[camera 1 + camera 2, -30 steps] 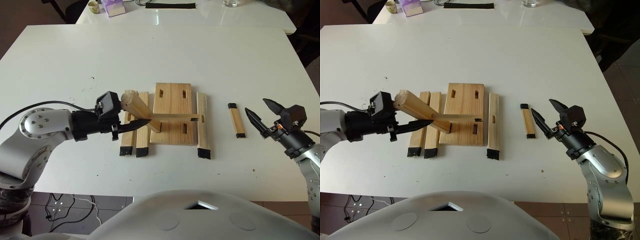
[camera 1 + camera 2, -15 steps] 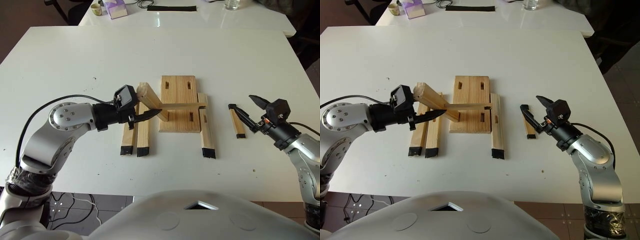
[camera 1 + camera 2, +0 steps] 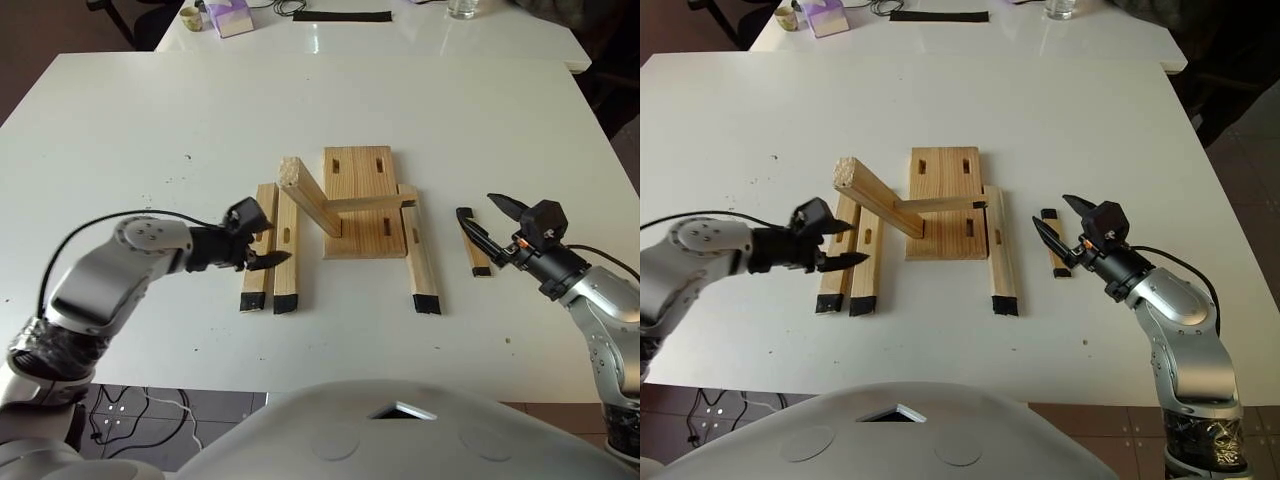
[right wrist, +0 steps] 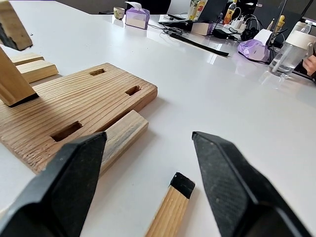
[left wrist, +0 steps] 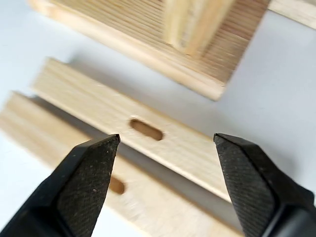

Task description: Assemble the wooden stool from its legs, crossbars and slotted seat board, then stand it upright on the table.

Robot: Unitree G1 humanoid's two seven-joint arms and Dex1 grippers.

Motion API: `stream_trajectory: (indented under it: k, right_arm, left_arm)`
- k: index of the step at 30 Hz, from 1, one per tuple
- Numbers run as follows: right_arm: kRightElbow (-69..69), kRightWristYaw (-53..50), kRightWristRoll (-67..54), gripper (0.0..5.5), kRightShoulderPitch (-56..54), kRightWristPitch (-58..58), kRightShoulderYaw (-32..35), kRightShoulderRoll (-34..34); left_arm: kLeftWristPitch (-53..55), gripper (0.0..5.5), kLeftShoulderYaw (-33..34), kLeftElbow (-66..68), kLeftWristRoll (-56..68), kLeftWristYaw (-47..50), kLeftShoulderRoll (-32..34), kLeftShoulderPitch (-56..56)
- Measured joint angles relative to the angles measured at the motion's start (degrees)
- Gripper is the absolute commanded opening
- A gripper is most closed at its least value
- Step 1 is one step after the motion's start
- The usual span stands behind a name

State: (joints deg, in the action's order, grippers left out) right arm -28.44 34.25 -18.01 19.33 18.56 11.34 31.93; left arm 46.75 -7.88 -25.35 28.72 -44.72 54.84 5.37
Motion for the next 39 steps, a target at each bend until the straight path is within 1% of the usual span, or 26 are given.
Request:
stream_trajectory:
  k: [5,8,10,12,16,22,27,29,31,35,37,38,39]
  right_arm:
    - [-1.97,-0.66,-0.02,3.18,3.99,-0.09,2.68,-0.21]
    - [-3.15,-1.35,0.05,3.18,7.54,-0.49,4.1,-0.97]
    - [-3.52,-1.93,0.22,3.18,9.18,-0.63,4.44,-1.67]
    - [-4.15,-2.38,0.34,3.18,9.23,-0.93,4.42,-2.27]
    - [-4.17,-3.25,0.64,3.18,7.64,-1.17,3.85,-2.55]
    - [-3.92,-3.55,1.2,3.18,6.61,-1.29,2.41,-2.66]
    - [-3.67,-3.72,1.28,3.18,6.65,-1.31,2.35,-2.72]
    - [-3.82,-4.16,1.33,3.18,6.94,-1.33,2.18,-3.11]
    - [-4.16,-4.76,1.76,3.18,7.43,-1.49,1.93,-3.91]
    - [-4.5,-5.34,2.55,3.18,8.68,-1.83,1.14,-4.79]
    - [-4.51,-5.64,2.86,3.18,8.72,-2.1,0.69,-4.91]
    - [-4.5,-5.76,3.0,3.18,8.7,-2.26,0.53,-4.91]
    - [-4.49,-5.83,3.24,3.18,8.54,-2.45,0.27,-4.93]
  left_arm:
    - [6.01,3.5,9.51,-6.38,3.67,1.71,0.98,-3.17]
    - [11.15,3.5,12.92,-10.75,4.22,4.63,0.99,-8.57]
    - [16.83,3.5,14.78,-11.22,4.67,9.24,-1.94,-11.36]
    - [21.18,3.5,16.36,-11.29,4.62,14.3,-6.22,-12.36]
    - [24.67,3.5,16.22,-12.04,3.89,19.55,-11.08,-12.83]
    - [27.23,3.5,14.73,-13.2,4.06,20.94,-14.28,-12.44]
    - [27.07,3.5,13.96,-13.02,3.85,19.98,-13.03,-13.08]
    - [26.13,3.5,12.68,-12.61,3.28,19.1,-10.84,-14.7]
    - [24.49,3.5,12.03,-11.14,2.36,18.28,-9.39,-15.99]
    - [19.87,3.5,11.71,-4.92,-0.69,18.01,-7.3,-14.76]
    - [17.73,3.24,11.28,-1.45,-1.59,17.92,-7.3,-12.82]
    - [16.84,2.99,11.1,-0.3,-1.84,17.92,-7.34,-12.15]
    - [14.8,2.85,10.51,2.1,-2.89,17.77,-7.91,-10.75]
